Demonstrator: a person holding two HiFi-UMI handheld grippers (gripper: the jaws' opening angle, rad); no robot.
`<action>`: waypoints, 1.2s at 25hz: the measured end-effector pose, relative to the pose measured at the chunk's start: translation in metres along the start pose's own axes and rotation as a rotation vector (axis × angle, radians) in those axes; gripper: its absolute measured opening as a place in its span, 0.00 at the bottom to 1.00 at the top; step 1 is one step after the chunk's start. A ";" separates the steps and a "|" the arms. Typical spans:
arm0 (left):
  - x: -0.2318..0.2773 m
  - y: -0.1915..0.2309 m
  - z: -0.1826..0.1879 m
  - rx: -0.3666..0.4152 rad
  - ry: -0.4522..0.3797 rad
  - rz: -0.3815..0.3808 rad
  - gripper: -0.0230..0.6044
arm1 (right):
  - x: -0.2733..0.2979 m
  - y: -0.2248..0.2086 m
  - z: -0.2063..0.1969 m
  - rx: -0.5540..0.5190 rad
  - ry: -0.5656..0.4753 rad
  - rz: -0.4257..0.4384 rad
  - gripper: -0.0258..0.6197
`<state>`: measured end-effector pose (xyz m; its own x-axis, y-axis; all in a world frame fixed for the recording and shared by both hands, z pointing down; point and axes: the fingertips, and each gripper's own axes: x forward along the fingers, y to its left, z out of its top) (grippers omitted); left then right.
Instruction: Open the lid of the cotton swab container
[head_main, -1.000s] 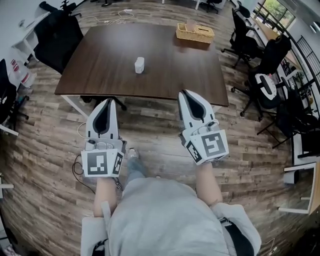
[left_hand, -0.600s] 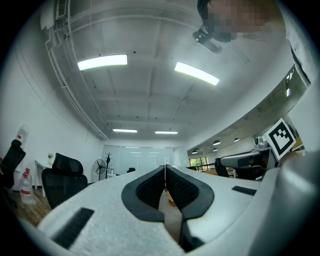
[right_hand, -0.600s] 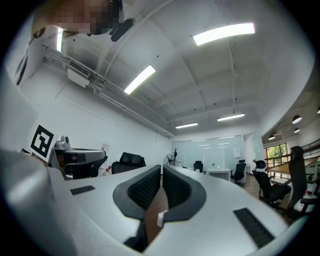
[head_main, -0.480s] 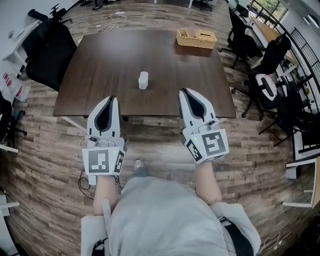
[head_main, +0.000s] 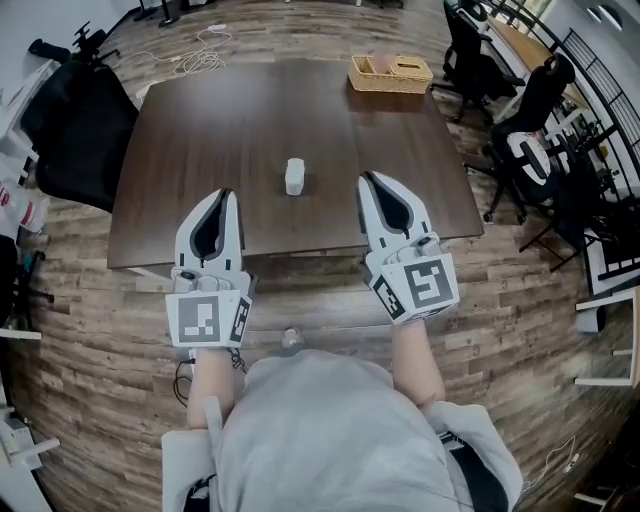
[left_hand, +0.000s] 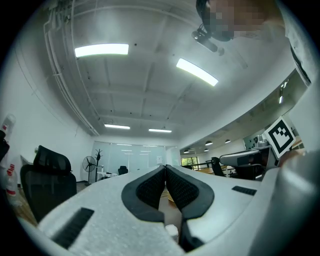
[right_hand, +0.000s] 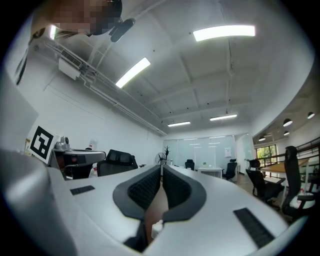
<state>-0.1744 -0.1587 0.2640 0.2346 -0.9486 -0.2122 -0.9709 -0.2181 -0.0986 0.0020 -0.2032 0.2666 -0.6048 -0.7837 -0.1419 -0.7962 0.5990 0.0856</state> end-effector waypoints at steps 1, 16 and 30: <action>0.004 0.004 -0.002 -0.002 0.000 -0.010 0.06 | 0.004 0.000 -0.002 -0.002 0.003 -0.009 0.07; 0.040 0.017 -0.068 -0.066 0.116 -0.092 0.06 | 0.022 -0.006 -0.039 0.033 0.097 -0.112 0.07; 0.065 -0.008 -0.185 -0.112 0.363 -0.116 0.06 | 0.038 -0.025 -0.072 0.060 0.167 -0.090 0.07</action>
<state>-0.1599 -0.2608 0.4309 0.3309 -0.9310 0.1540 -0.9427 -0.3335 0.0093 -0.0024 -0.2602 0.3303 -0.5299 -0.8478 0.0201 -0.8476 0.5303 0.0207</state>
